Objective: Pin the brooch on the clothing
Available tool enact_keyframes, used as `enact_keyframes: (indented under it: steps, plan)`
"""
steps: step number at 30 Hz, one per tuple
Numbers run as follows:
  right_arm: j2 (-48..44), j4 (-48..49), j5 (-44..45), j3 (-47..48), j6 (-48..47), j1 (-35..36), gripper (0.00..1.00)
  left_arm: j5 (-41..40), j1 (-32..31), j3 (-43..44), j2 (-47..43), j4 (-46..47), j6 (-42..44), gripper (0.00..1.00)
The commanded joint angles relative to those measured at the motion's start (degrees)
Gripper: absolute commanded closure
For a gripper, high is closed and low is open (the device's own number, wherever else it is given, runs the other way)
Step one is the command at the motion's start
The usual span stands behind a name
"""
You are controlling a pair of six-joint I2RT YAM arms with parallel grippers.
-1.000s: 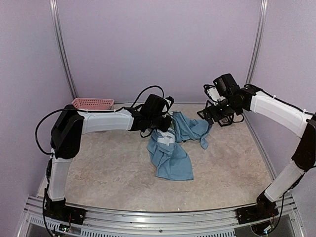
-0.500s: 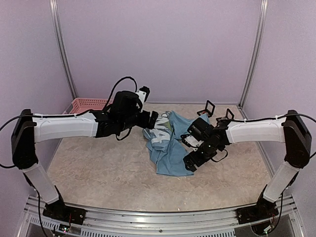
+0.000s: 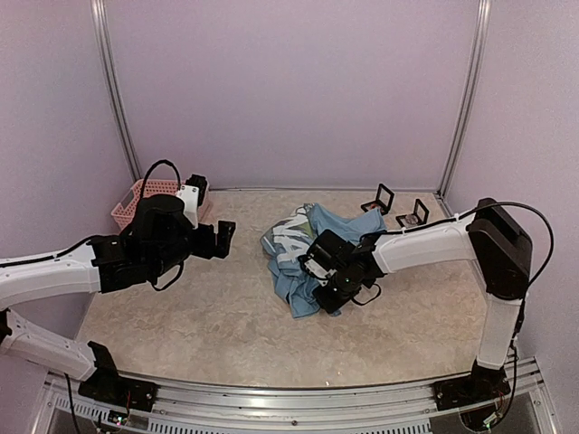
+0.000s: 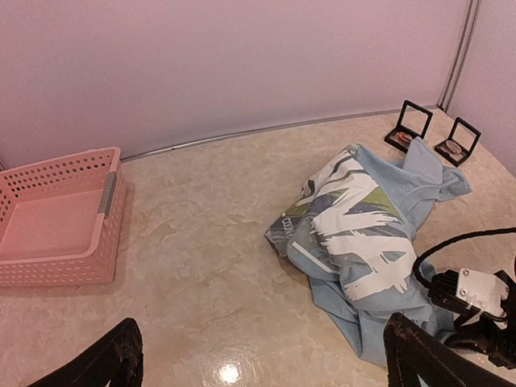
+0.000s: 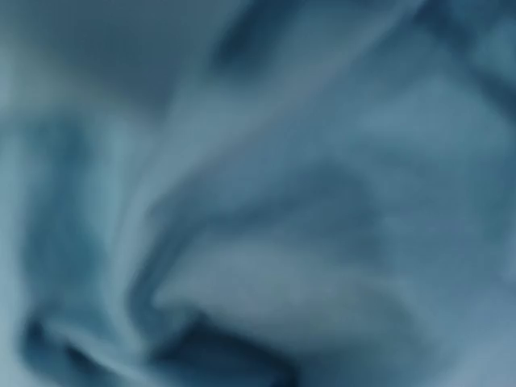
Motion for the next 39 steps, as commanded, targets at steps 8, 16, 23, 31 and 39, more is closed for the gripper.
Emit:
enact_keyframes:
  steps: [8,16,23,31,39]
  plan:
    - [-18.8,-6.2,-5.7,10.4,-3.2,-2.9,1.00,-2.4,-2.0,-3.2,-2.8,-2.2,-1.2,0.01]
    - [-24.6,-3.5,3.2,23.3,-8.8,-9.0,1.00,1.2,-8.9,-2.4,7.3,0.7,4.9,0.01]
    - [-24.6,-0.9,8.7,29.7,-13.7,-10.9,1.00,2.4,-11.7,-0.1,20.7,9.1,10.3,0.01]
    - [-25.1,-1.2,11.1,37.1,-18.2,-13.0,1.00,5.9,-11.6,7.3,34.4,17.5,14.2,0.04]
    - [-24.9,-1.3,12.4,38.1,-19.8,-13.5,1.00,11.2,-8.2,20.2,47.4,9.0,13.7,0.17]
